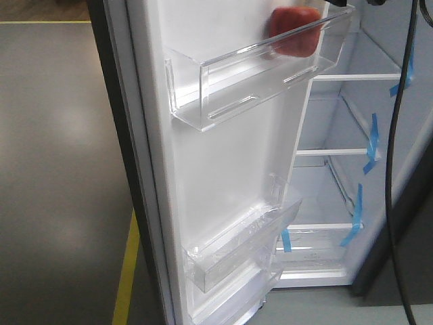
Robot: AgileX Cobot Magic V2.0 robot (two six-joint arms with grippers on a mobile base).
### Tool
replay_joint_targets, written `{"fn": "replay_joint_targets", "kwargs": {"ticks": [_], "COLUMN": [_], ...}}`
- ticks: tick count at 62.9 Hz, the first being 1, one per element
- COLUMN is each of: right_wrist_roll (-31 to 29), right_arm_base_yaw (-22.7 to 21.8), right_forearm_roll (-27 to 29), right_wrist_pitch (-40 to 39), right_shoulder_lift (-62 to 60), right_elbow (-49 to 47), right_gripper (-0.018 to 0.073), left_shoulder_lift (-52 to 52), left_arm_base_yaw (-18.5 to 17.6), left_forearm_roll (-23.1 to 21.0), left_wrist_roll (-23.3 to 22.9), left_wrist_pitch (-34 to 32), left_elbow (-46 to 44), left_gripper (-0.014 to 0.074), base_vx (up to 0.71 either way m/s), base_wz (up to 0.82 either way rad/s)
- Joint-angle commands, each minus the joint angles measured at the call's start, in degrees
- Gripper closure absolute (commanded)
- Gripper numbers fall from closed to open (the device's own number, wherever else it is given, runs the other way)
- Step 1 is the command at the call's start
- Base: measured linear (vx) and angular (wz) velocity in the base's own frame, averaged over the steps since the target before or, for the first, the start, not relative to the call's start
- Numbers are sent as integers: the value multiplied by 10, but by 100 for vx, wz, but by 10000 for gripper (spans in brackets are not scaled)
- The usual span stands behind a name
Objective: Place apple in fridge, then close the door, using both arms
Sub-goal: 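Lower the apple in the right gripper into the upper clear door bin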
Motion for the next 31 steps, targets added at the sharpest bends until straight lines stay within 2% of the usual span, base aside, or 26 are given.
{"fn": "replay_joint_targets", "kwargs": {"ticks": [1, 8, 14, 21, 29, 31], "right_wrist_roll": [-5, -5, -1, 2, -9, -13], "right_arm_base_yaw": [-2, -2, -2, -2, -2, -2], "right_forearm_roll": [45, 62, 78, 76, 64, 59], "right_wrist_pitch": [-23, -19, -6, 28, 81, 97], "right_shoulder_lift": [-25, -25, -33, -54, -87, -96], "right_elbow": [-19, -19, -19, -19, -18, -18], "right_gripper": [-18, 19, 100, 284, 558, 577], "left_shoulder_lift": [-8, -8, -8, -8, -8, -8], "left_arm_base_yaw": [-3, -3, -3, -3, -3, -3], "left_forearm_roll": [-4, -4, -4, -4, -4, -4], "left_wrist_roll": [-1, -1, -1, -1, -1, -1], "left_wrist_pitch": [-44, -44, -44, -44, -44, -44], "left_elbow": [16, 16, 16, 16, 16, 16], "left_gripper": [603, 603, 603, 603, 603, 603], "base_vx": [0, 0, 0, 0, 0, 0], "base_wz": [0, 0, 0, 0, 0, 0]}}
